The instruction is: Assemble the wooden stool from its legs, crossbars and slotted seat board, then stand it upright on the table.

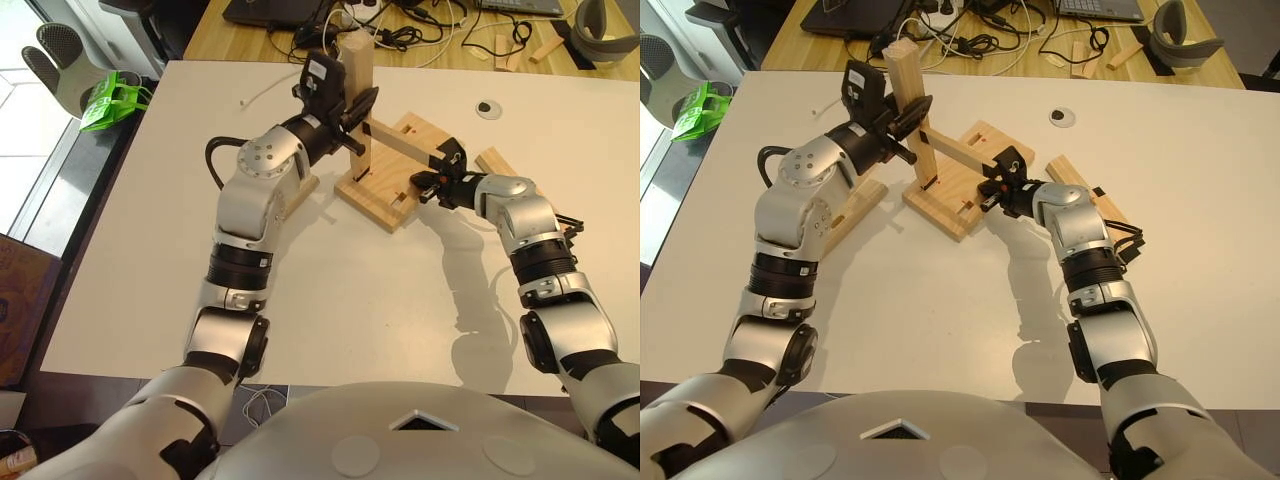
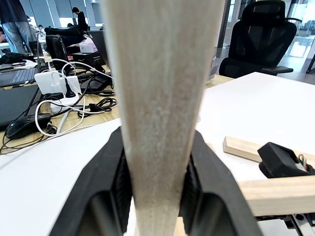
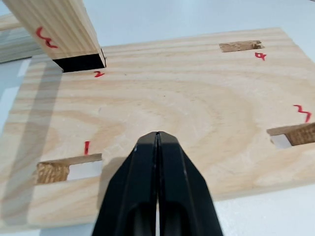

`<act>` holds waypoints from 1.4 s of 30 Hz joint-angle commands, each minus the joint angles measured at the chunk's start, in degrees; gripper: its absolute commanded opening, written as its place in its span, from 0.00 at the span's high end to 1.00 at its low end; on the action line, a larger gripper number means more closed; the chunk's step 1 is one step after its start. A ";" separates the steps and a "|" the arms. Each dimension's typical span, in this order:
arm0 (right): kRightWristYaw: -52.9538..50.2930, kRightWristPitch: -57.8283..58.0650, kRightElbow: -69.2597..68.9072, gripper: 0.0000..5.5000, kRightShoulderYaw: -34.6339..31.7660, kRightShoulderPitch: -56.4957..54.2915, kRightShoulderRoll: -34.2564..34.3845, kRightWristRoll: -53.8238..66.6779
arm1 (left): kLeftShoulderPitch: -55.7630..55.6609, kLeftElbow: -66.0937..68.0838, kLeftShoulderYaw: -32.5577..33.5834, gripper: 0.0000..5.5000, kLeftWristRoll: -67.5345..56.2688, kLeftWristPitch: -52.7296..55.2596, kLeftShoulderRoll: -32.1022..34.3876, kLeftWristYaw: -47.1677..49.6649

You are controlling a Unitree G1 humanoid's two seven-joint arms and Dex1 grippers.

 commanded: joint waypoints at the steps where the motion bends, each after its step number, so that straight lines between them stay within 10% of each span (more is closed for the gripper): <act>1: 0.38 3.34 1.96 1.00 1.68 3.30 -0.09 -1.63 | 12.28 7.93 -9.48 0.81 7.37 5.68 1.96 0.36; 13: 0.40 3.84 1.71 1.00 1.45 3.16 0.00 -1.42 | 14.30 7.04 -6.31 0.81 4.00 6.40 0.56 2.54; 25: 0.56 4.14 1.52 1.00 1.19 3.08 -0.37 -1.27 | 22.66 12.11 -10.73 0.81 12.27 -26.87 1.16 0.53; 42: -0.57 2.96 1.84 1.00 1.40 4.30 1.86 -1.36 | 9.54 7.10 -15.30 0.81 8.43 7.98 5.47 -7.19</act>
